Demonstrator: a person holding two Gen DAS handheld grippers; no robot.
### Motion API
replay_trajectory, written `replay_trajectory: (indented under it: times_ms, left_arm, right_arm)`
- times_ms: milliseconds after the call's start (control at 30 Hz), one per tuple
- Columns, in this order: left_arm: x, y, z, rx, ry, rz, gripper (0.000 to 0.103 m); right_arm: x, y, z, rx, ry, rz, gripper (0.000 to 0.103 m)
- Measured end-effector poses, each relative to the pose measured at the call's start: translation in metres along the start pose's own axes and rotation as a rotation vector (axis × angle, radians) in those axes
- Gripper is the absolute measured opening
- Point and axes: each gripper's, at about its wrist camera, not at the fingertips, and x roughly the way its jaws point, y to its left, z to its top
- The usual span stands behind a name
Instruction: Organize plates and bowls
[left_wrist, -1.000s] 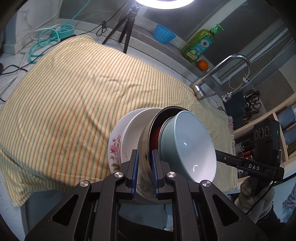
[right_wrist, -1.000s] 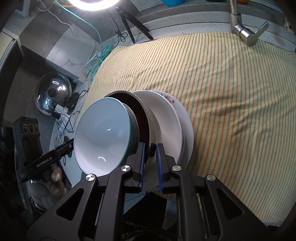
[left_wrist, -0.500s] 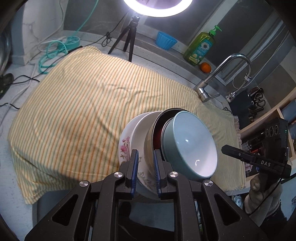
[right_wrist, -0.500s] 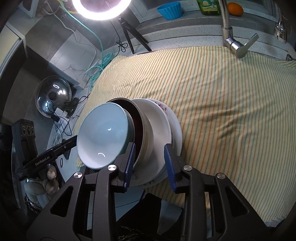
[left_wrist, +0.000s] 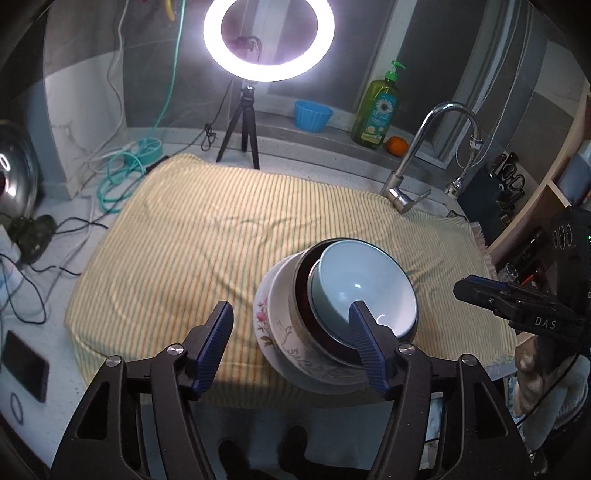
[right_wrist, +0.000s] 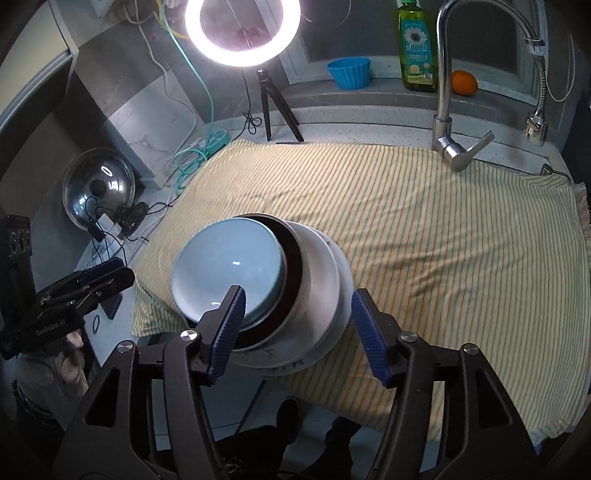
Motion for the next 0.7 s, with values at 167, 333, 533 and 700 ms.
replay_trajectory:
  times_ms: [167, 333, 533, 700]
  left_arm:
    - [-0.007, 0.004, -0.001, 0.020, -0.005, 0.021, 0.070]
    - [-0.012, 0.005, -0.005, 0.036, -0.026, 0.041, 0.071]
    - [-0.015, 0.006, -0.010, 0.055, -0.038, 0.069, 0.072]
    - [-0.014, 0.006, -0.014, 0.050, -0.023, 0.071, 0.072]
  right_arm:
    - [-0.005, 0.016, -0.008, 0.001, -0.039, -0.033, 0.074]
    - [-0.010, 0.024, -0.015, 0.008, -0.061, -0.076, 0.080]
    - [-0.023, 0.033, -0.021, 0.016, -0.114, -0.130, 0.089]
    - [-0.032, 0.038, -0.028, 0.016, -0.152, -0.181, 0.092]
